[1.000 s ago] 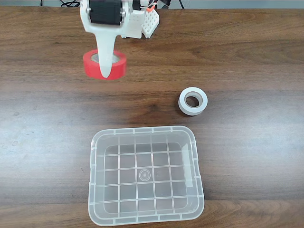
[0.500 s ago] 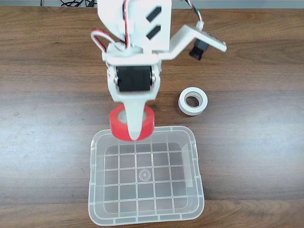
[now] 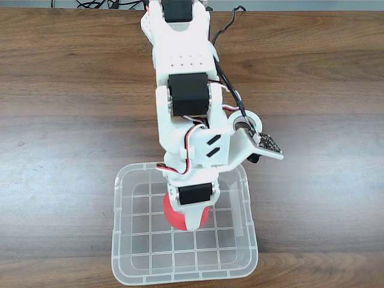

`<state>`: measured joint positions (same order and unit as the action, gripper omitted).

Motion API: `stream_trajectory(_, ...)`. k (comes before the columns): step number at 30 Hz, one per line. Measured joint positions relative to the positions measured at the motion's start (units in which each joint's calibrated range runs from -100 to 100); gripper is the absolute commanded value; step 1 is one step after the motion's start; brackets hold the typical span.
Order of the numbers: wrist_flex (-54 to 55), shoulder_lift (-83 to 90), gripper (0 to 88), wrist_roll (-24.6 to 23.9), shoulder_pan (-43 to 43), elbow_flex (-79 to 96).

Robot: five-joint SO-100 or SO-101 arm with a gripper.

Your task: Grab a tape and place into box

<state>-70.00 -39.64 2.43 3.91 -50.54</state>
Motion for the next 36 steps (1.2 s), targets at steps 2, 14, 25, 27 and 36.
stream_trajectory(2, 0.85, -2.18, 3.6, 0.00, 0.00, 0.00)
stream_trajectory(14, 3.14, -7.45, 15.8, 0.00, 0.00, 0.00)
stream_trajectory(25, 4.07, -7.45, 16.0, 0.94, 0.00, 0.00)
stream_trajectory(27, 3.64, -7.45, 16.0, 1.15, 0.00, 0.00)
stream_trajectory(36, 1.27, -10.46, 15.9, 3.60, 0.00, -0.54)
